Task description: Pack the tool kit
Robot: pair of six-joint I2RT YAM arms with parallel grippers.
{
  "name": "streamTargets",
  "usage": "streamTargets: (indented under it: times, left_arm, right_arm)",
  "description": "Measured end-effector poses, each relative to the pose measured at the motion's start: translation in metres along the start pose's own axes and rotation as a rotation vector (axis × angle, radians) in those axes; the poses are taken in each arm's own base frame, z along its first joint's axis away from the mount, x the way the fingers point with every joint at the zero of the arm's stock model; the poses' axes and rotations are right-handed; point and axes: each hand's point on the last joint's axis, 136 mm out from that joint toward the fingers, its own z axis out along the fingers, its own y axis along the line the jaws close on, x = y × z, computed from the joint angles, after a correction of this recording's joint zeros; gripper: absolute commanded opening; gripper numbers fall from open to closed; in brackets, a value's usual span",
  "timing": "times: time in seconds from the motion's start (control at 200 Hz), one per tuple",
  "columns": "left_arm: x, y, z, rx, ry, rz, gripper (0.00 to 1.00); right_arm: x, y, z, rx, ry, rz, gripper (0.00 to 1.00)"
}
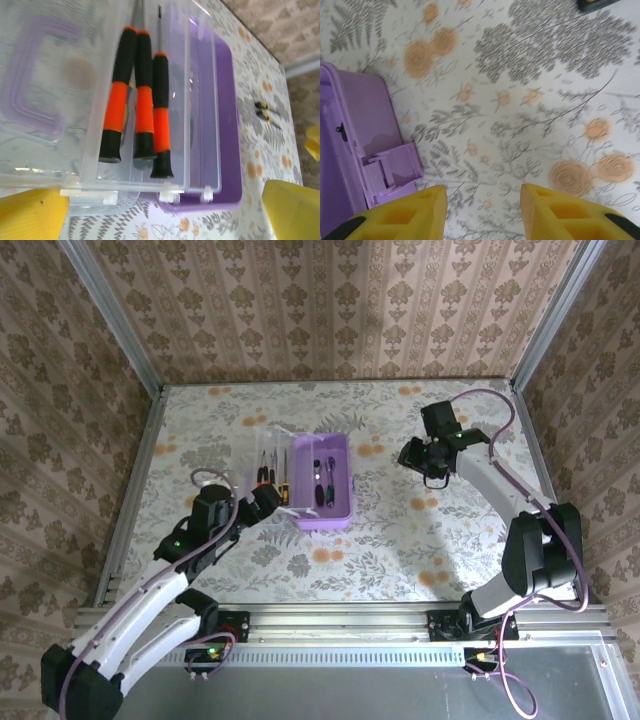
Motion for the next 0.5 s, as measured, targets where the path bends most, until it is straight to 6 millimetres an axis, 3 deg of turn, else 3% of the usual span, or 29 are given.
streamTargets:
  times: [0.21, 0.495]
  left_arm:
    - [0.005, -0.012, 0.004, 0.026, 0.058, 0.049, 1.0]
    - [-0.004, -0.019, -0.016, 0.083, -0.02, 0.06, 1.0]
  right_arm:
    - [-0.028, -0.021, 0.021, 0.044, 0.012, 0.067, 0.44]
    - [-0.046, -0.021, 0.035, 0.054, 0.027, 0.073, 0.47]
